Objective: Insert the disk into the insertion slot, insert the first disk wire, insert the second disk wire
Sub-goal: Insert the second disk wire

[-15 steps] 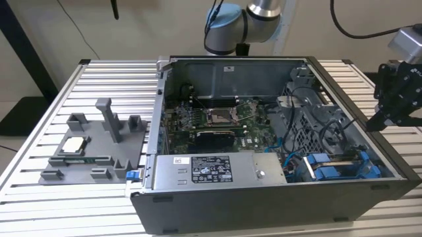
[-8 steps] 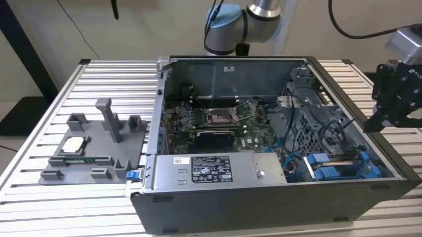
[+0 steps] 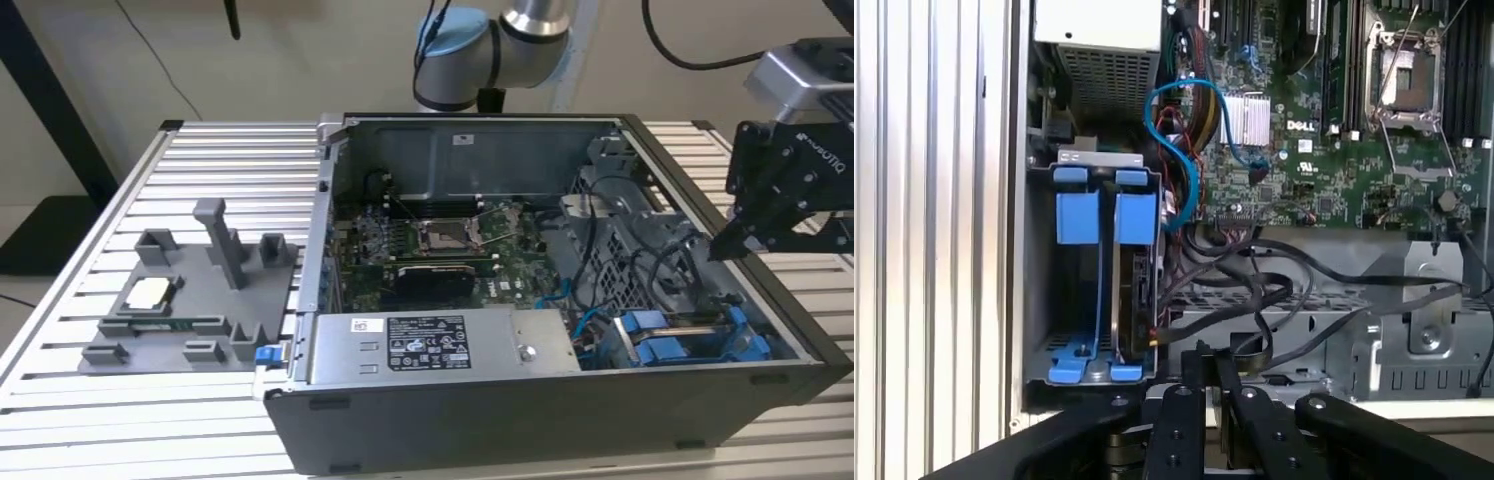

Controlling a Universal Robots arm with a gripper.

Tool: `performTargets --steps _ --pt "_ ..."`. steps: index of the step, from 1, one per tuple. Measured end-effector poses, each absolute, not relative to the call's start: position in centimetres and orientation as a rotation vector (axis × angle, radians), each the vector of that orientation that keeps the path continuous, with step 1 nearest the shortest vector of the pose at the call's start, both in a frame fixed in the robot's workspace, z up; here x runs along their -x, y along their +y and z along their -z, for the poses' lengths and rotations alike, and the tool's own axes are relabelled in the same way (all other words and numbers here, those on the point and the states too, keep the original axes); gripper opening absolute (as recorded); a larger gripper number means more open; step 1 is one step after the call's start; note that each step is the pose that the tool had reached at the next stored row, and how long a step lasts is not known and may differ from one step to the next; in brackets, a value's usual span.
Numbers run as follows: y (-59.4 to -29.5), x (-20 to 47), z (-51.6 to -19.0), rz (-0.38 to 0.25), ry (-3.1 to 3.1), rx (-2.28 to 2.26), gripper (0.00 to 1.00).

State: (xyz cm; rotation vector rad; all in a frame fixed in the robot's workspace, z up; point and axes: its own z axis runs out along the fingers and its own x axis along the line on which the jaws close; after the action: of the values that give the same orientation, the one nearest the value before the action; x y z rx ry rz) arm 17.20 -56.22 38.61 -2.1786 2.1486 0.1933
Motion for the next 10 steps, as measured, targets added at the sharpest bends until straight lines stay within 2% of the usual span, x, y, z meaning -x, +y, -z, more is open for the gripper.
performTargets --steps 10 --pt "-56.3 -14.3 -38.5 -0.191 2.142 2.166 0.16"
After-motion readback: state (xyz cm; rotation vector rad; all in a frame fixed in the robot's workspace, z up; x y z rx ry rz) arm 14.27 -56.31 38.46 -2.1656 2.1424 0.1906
